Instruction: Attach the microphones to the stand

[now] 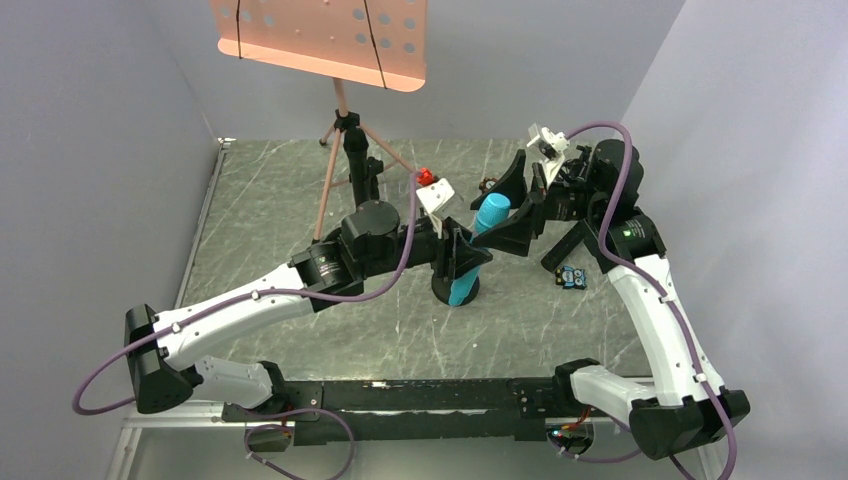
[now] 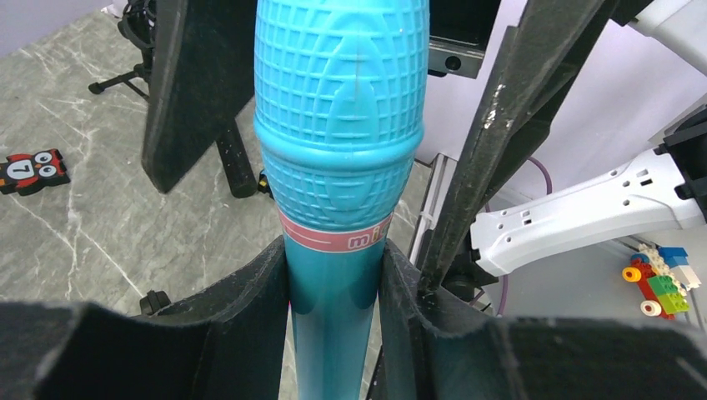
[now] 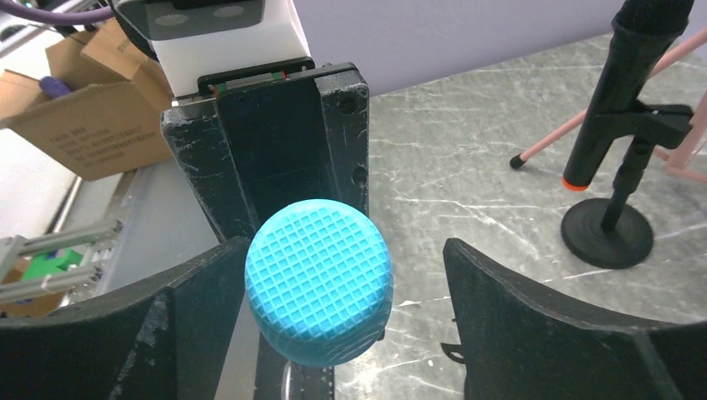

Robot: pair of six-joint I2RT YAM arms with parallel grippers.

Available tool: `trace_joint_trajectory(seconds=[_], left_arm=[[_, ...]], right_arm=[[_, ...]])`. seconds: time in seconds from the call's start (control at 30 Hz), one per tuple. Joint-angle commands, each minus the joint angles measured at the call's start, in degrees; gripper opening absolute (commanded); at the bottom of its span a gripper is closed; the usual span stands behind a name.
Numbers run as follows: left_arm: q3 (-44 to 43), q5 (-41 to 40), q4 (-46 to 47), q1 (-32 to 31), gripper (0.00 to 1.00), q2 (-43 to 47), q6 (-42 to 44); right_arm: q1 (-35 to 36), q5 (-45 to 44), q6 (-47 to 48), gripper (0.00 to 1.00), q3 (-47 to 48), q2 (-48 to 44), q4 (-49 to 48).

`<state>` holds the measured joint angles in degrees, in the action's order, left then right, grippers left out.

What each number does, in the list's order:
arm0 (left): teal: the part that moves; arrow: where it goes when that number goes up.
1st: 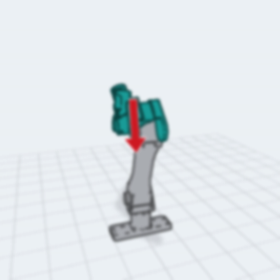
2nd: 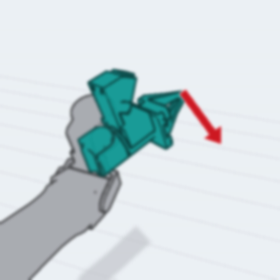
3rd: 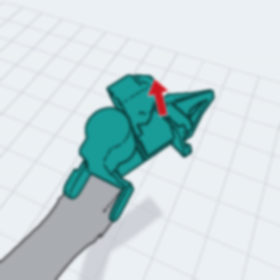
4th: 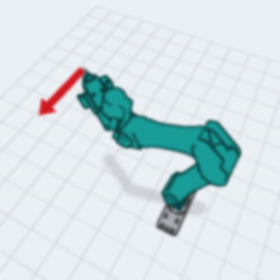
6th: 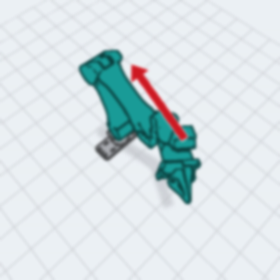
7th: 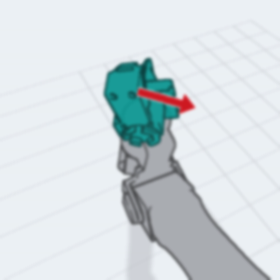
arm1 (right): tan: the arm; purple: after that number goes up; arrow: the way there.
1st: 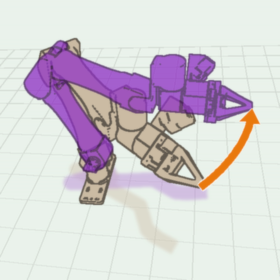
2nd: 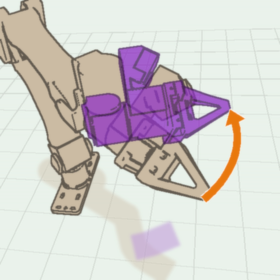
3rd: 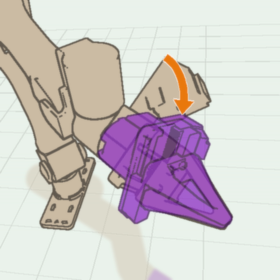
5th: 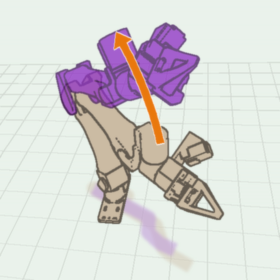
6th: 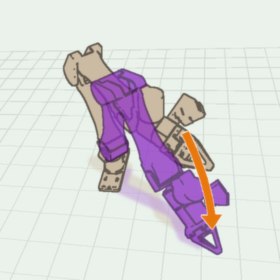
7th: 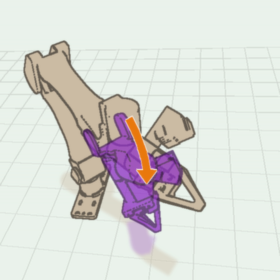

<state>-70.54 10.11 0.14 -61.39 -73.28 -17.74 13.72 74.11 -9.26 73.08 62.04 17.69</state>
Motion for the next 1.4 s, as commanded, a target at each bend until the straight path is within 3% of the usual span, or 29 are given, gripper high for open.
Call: trace_joint_trajectory(seconds=[0.0,0.13,0.3,0.43,0.47,0.53,0.57,0.6,0.67,0.77,0.9,1.07,1.2,1.37], left_arm=[[-2.8,-0.8,3.7,-0.3,0.00,-0.3,-0.7],[-3.2,-0.2,3.6,-0.3,0.00,-0.6,-0.7],[-2.1,0.2,4.5,-0.3,0.00,-0.3,-1.3],[-0.2,1.1,6.4,-0.3,0.03,1.1,-3.0],[0.1,1.2,6.5,-0.3,0.09,1.5,-3.5],[1.4,1.3,7.0,-0.2,0.36,2.4,-4.5],[2.3,1.1,7.4,-0.2,0.55,3.6,-5.0],[3.3,1.2,7.8,0.0,0.66,4.7,-5.2],[5.8,0.5,8.1,0.6,0.79,7.4,-5.7],[9.5,-1.2,6.0,1.7,0.86,13.0,-4.3],[16.6,-5.6,0.8,3.5,0.86,21.9,-1.3],[23.4,-8.4,-7.7,4.7,0.81,27.3,7.4],[30.0,-4.3,-0.1,4.7,0.61,26.0,15.2],[32.4,-3.6,12.0,4.8,0.47,19.4,17.0]], right_arm=[[0.3,2.6,-5.4,0.82,-0.7,-0.4,-4.9],[0.2,4.1,-8.8,0.65,-2.1,-0.5,-8.4],[0.0,5.9,-15.5,0.26,-5.0,-1.7,-17.2],[-1.2,6.0,-14.6,0.16,-5.2,-2.3,-16.9],[-1.7,6.1,-14.5,0.15,-5.0,-2.4,-17.0],[-2.9,6.1,-14.0,0.14,-4.2,-1.9,-16.6],[-3.6,6.0,-13.4,0.14,-3.6,-1.7,-15.9],[-4.2,5.8,-12.3,0.13,-2.7,-1.4,-14.6],[-5.4,4.8,-9.2,0.12,-0.5,-0.7,-10.8],[-7.1,3.2,-2.9,0.12,4.2,0.9,-3.2],[-9.7,0.1,4.0,0.11,10.2,2.4,6.0],[-13.4,-1.9,3.2,0.11,10.2,2.8,3.9],[-13.4,-2.4,3.1,0.11,9.4,4.0,2.4],[-13.4,-1.3,2.2,0.11,7.3,4.6,-1.4]])
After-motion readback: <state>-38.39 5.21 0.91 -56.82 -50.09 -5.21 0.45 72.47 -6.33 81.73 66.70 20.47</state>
